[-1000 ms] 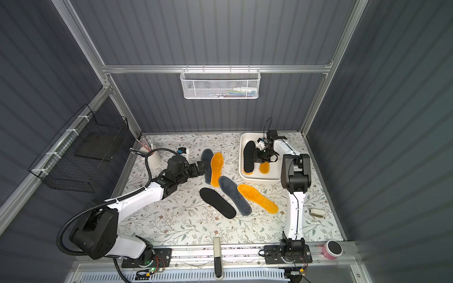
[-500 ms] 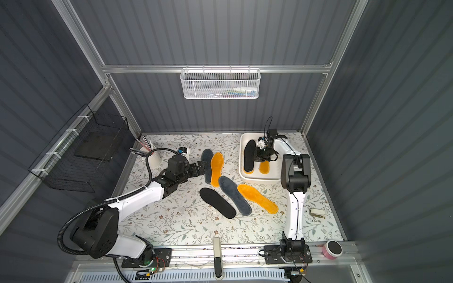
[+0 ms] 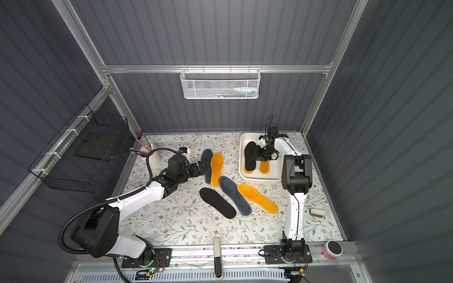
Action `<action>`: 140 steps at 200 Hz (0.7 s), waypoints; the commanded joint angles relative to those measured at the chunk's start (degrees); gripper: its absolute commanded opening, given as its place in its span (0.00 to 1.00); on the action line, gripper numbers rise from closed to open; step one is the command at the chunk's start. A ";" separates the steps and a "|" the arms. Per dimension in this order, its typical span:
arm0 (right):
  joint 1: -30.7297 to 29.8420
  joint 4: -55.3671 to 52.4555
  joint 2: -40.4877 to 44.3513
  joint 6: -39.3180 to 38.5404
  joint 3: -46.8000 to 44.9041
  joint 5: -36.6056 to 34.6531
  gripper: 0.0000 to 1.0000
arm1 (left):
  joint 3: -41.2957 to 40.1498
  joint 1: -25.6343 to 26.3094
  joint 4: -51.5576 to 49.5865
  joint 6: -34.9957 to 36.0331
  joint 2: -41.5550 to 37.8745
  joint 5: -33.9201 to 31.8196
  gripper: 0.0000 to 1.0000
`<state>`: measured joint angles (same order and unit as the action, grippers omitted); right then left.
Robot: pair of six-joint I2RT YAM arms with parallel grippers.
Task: Put the insoles into the storage box
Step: Place the insole in the storage box, then pick up the insole from the center of the board.
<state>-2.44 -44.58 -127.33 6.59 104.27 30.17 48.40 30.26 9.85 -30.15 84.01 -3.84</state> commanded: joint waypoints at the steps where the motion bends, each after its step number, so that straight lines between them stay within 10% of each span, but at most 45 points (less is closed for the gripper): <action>1: -0.12 -1.02 2.80 -0.35 0.28 -0.47 0.37 | 0.70 -0.20 -0.09 0.15 -0.30 0.94 1.00; 140: -0.19 -0.67 18.85 -0.35 -6.82 4.02 0.47 | 0.85 -0.20 -2.53 -0.67 -0.33 -0.03 1.00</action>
<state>-2.44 -44.73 -112.55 6.83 100.40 30.92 48.36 30.26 9.72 -30.20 83.59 -3.44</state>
